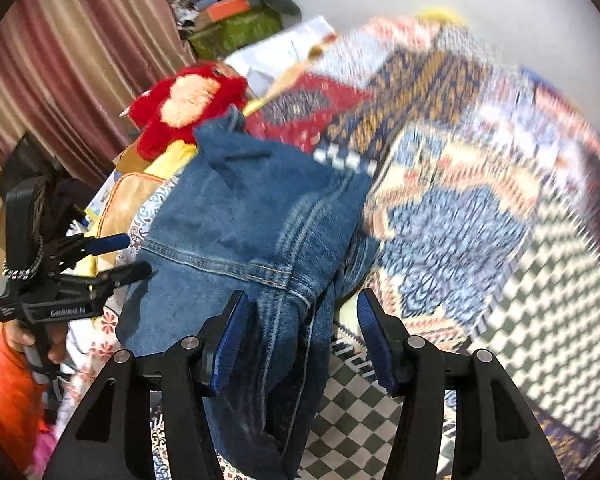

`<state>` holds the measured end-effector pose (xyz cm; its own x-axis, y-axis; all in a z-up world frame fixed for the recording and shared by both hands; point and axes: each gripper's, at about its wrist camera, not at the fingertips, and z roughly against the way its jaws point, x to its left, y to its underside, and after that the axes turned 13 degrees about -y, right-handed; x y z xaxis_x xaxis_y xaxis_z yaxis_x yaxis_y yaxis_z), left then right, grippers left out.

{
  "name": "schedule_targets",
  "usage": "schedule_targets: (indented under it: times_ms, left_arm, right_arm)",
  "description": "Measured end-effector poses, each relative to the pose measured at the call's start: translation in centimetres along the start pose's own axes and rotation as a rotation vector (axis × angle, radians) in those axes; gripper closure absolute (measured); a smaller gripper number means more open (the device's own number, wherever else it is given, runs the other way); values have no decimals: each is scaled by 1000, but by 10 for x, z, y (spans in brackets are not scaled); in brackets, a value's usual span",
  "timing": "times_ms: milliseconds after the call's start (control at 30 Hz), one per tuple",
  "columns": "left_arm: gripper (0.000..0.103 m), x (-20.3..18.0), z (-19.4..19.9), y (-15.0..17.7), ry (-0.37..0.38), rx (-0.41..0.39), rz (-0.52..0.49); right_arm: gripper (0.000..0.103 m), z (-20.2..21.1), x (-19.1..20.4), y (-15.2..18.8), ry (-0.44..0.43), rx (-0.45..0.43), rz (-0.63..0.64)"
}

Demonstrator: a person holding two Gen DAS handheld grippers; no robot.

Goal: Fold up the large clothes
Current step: 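Lift and fold the held bundle over itself with both tools, release, then open both tools and pull them back from the folded bundle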

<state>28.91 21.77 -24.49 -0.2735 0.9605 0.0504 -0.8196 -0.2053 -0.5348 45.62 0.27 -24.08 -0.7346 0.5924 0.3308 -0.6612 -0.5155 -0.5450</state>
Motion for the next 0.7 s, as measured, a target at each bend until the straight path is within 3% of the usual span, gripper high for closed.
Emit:
schedule_targets:
  times_ms: [133, 267, 367, 567, 700]
  left_arm:
    - [28, -18, -1, 10, 13, 6, -13]
    - [25, -29, -6, 17, -17, 11, 11]
    - [25, -24, 0, 27, 1, 35, 46]
    - [25, -16, 23, 45, -32, 45, 71]
    - [25, -14, 67, 48, -38, -43, 102]
  right_arm:
    - [50, 2, 20, 4, -3, -23, 62]
    - [50, -15, 26, 19, 9, 52, 75]
    - [50, -24, 20, 35, 39, 92, 59]
    - [49, 8, 12, 60, 7, 35, -30]
    - [50, 43, 29, 69, 36, -30, -4]
